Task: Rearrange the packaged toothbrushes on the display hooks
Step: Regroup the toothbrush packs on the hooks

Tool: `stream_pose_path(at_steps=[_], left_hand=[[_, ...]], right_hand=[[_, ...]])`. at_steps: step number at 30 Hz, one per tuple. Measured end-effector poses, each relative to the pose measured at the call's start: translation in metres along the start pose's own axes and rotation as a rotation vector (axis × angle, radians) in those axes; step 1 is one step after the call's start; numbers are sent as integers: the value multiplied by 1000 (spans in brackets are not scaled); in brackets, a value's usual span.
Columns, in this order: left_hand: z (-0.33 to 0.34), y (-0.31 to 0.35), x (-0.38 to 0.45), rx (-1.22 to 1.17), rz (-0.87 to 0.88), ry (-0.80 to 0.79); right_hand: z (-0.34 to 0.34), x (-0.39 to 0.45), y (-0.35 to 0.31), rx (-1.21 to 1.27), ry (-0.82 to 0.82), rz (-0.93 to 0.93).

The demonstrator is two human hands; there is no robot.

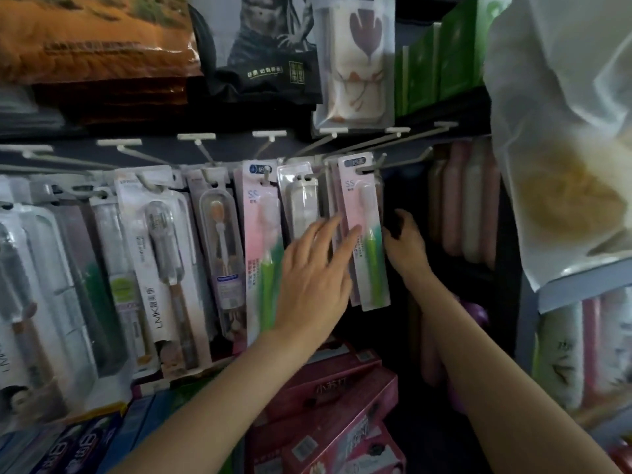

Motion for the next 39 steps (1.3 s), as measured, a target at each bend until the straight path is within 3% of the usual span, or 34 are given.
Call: stream_pose_path(at_steps=[4,8,12,16,19,22,27,31,36,39], left_hand=[[32,12,23,178,254,-90],[54,4,27,311,381,-118],[55,-7,22,326,360,-106],[55,-9,18,306,330,-116],[52,-9,19,289,317,-109],[51,-15,19,321,320,-109],[51,-14,17,298,335,-117],[35,-9,6,145,261,-151],[-38,-29,-10,-185,-10,86],[-77,-56,-20,-252,-134,179]], right_hand=[[14,21,9,143,-96,61],[14,21,11,199,-89,21],[3,10,-4,276,-69,-153],[-2,-1,-12,368,-83,-206],[4,0,-6,447,-75,-111],[1,4,11,702,18,66],[1,-20,12,552,-5,-21],[-8,-67,2,534,22,-127],[-15,-125,-39,457,-71,-348],[-6,-145,-79,386,-126,-482]])
Point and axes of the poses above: each hand's wrist, its own x-axis towards the middle knuckle, its own z-axis out of the palm, y = z × x, the point moved 7 cm from there along x, towards the middle knuckle, and after that the axes turned 4 degrees about y, right-handed, at the moved point
